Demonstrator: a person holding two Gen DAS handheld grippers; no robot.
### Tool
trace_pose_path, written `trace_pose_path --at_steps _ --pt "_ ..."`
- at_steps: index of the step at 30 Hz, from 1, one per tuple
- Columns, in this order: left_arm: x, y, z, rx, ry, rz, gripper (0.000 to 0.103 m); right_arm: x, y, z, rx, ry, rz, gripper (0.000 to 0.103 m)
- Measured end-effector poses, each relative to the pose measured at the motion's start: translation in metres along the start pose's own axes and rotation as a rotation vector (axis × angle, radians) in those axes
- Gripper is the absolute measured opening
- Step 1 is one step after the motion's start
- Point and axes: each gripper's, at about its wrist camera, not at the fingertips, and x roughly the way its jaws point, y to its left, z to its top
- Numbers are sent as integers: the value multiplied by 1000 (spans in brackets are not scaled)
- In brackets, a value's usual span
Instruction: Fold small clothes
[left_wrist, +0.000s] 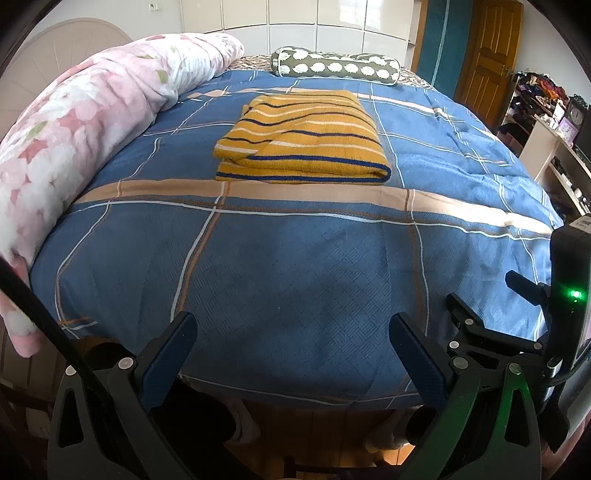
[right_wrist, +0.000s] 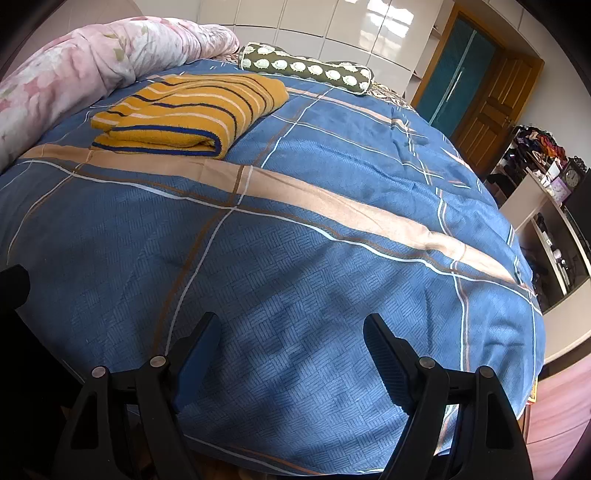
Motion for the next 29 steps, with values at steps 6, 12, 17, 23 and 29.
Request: trace_pose_path --at_steps 6,12,17,23,29 --pt "9 3 -3 -7 19 -2 103 -2 -1 -2 15 -30 -14 84" --pt "26 6 -6 -6 50 4 103 0 -3 -4 27 -59 -21 84" --pt "29 11 3 6 12 27 103 -2 -13 1 49 -108 -20 84" --pt "42 17 27 6 6 37 103 3 -17 21 53 -114 35 86" --pt "57 24 58 4 36 -18 103 16 -29 40 93 -109 112 86"
